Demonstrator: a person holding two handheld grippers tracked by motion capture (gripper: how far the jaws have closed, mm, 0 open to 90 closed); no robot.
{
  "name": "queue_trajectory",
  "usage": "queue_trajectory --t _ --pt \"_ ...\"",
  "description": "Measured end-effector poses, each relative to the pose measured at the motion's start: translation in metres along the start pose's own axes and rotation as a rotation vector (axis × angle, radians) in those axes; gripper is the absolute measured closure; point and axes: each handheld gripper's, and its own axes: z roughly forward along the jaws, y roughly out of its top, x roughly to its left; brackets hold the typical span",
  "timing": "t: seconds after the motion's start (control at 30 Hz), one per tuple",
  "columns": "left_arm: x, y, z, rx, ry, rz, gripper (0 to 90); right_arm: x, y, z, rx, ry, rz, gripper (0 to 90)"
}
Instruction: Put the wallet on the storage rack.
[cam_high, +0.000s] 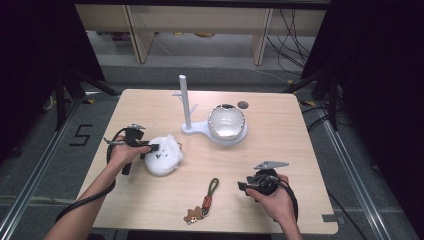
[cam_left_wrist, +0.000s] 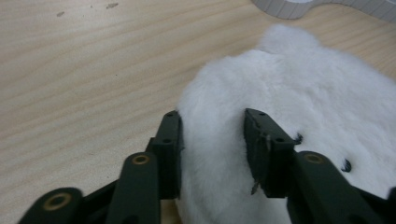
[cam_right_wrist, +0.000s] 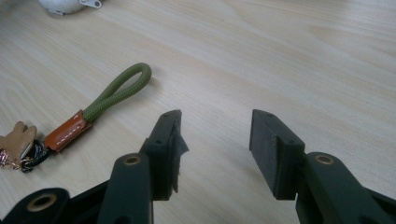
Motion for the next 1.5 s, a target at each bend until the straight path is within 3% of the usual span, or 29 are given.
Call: queue_trajectory --t 0.03,0.2,0.27,0.3,0.33,0.37,0.43,0.47,0.5,0.53,0.57,0.63,0.67,0.7,0.73,0.83,0.87,0.93,0.97,1.0,1.13,1.27,1.33,1.5 --pt "-0.001 0.0 -0.002 0.0 0.011 0.022 64.8 0.0 0.0 0.0 0.008 0.002 0.008 54.2" --pt "-0.005 -0.001 -0.005 -0.011 0.014 0.038 77.0 0.001 0.0 0.0 0.016 -0.009 0.008 54.0" --pt "-0.005 -0.001 -0.007 -0.02 -0.003 0.017 78.6 0.001 0.0 0.001 -0.01 -0.002 0.006 53.9" --pt "-0.004 -0.002 -0.009 -0.031 -0.021 -0.001 79.1 0.0 0.001 0.0 0.005 -0.001 0.009 53.9" --pt "-0.004 -0.003 -0.011 -0.046 -0.038 -0.02 79.4 0.0 0.001 0.001 -0.029 -0.001 -0.005 53.9" --pt "-0.004 -0.004 -0.014 -0.062 -0.043 -0.027 79.7 0.0 0.001 0.0 -0.023 -0.004 0.01 53.9" --pt "-0.007 -0.006 -0.023 -0.113 -0.06 -0.041 80.3 -0.002 0.003 -0.001 -0.041 -0.009 -0.014 53.7" --pt "-0.013 -0.008 -0.033 -0.171 -0.069 -0.043 80.4 -0.001 0.003 -0.003 -0.034 -0.006 -0.002 53.4" --pt "-0.013 -0.008 -0.033 -0.171 -0.069 -0.043 80.4 -0.002 0.004 -0.003 -0.052 -0.01 -0.018 53.0" --pt "-0.02 -0.011 -0.044 -0.227 -0.081 -0.024 80.5 -0.002 0.005 -0.003 -0.057 -0.009 -0.018 52.6" --pt "-0.02 -0.011 -0.044 -0.227 -0.081 -0.024 80.5 -0.002 0.005 -0.003 -0.057 -0.009 -0.018 52.6" --pt "-0.029 -0.014 -0.054 -0.286 -0.088 -0.013 80.6 0.002 0.007 -0.006 -0.067 -0.012 0.006 52.2" --pt "-0.036 -0.017 -0.063 -0.337 -0.089 0.001 80.6 0.0 0.008 -0.005 -0.098 -0.013 -0.032 52.2" --pt "-0.036 -0.017 -0.063 -0.337 -0.089 0.001 80.7 0.002 0.009 -0.005 -0.112 -0.003 -0.018 52.2" --pt "-0.043 -0.019 -0.07 -0.388 -0.102 0.001 80.7 0.003 0.011 -0.007 -0.109 -0.012 -0.023 52.2" --pt "-0.049 -0.019 -0.075 -0.43 -0.119 -0.004 80.7 0.004 0.014 -0.007 -0.143 0.009 -0.02 52.1" --pt "-0.051 -0.018 -0.077 -0.451 -0.136 -0.007 80.7 0.008 0.015 -0.009 -0.143 0.003 0.003 52.1" --pt "-0.058 -0.016 -0.083 -0.485 -0.15 -0.002 80.7 0.007 0.019 -0.01 -0.173 0.004 -0.027 52.0" --pt "-0.06 -0.014 -0.085 -0.493 -0.152 0.005 80.7 0.012 0.022 -0.013 -0.183 0.01 0.01 51.9" --pt "-0.063 -0.012 -0.087 -0.504 -0.155 0.017 80.7 0.013 0.024 -0.013 -0.199 0.023 0.015 51.9" --pt "-0.074 -0.005 -0.09 -0.527 -0.17 0.048 80.8 0.019 0.043 -0.017 -0.275 0.032 -0.034 51.1" --pt "-0.086 0.002 -0.09 -0.528 -0.183 0.074 80.9 0.029 0.054 -0.016 -0.293 0.07 -0.013 49.9" --pt "-0.091 0.005 -0.09 -0.531 -0.193 0.085 80.9 0.031 0.063 -0.012 -0.323 0.078 -0.063 49.1" --pt "-0.105 0.01 -0.085 -0.533 -0.214 0.117 80.8 0.04 0.082 -0.003 -0.335 0.143 -0.079 47.6"
